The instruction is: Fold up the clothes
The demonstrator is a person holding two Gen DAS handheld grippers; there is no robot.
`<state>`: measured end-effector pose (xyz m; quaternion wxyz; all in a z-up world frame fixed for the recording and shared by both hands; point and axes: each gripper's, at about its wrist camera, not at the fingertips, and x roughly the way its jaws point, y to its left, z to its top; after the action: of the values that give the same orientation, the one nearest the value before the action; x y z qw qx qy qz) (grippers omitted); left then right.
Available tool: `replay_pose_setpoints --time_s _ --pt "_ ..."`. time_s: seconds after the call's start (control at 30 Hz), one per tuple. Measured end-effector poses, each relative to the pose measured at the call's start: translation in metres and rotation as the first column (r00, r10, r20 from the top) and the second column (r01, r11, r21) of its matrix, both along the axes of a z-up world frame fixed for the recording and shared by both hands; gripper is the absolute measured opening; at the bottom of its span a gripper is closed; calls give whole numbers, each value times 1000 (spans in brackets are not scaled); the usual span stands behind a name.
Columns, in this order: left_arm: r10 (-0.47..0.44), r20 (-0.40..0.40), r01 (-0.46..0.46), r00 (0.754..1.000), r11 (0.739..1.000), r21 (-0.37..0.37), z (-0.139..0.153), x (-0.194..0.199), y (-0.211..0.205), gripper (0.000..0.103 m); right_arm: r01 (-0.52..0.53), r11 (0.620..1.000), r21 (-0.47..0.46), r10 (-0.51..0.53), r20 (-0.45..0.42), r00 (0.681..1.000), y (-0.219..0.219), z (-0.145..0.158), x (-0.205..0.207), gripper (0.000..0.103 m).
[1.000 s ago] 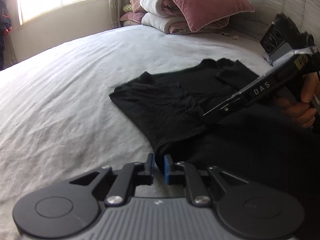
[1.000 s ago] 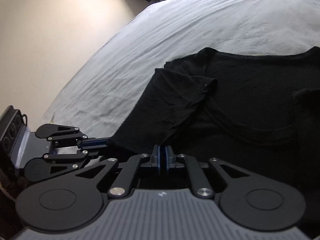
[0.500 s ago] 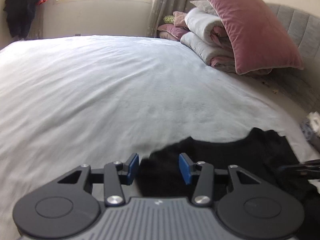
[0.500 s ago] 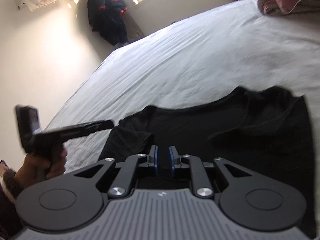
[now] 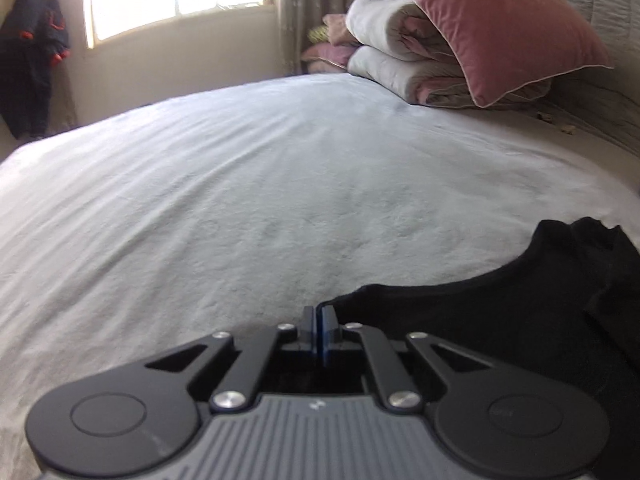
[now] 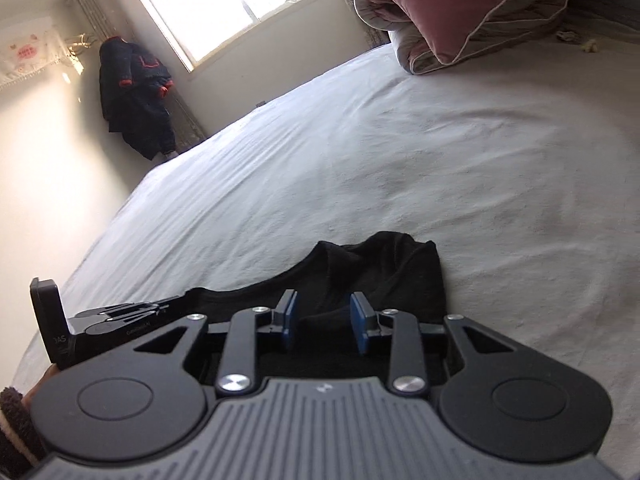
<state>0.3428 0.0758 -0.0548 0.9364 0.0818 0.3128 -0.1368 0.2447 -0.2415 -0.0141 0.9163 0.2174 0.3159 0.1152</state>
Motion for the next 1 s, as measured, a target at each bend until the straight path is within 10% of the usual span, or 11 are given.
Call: replay_pose_setpoints --time_s 0.2,0.5,1.0 --pt "84 28 -84 996 996 0 12 -21 -2 35 1 991 -130 -6 -35 999 11 -11 8 38" --pt "149 13 -143 989 967 -213 22 -107 25 29 4 982 -187 -23 -102 994 20 -14 6 45" --pt "116 -116 -141 986 961 -237 51 -201 29 34 -33 989 -141 3 -208 978 -3 26 -77 45"
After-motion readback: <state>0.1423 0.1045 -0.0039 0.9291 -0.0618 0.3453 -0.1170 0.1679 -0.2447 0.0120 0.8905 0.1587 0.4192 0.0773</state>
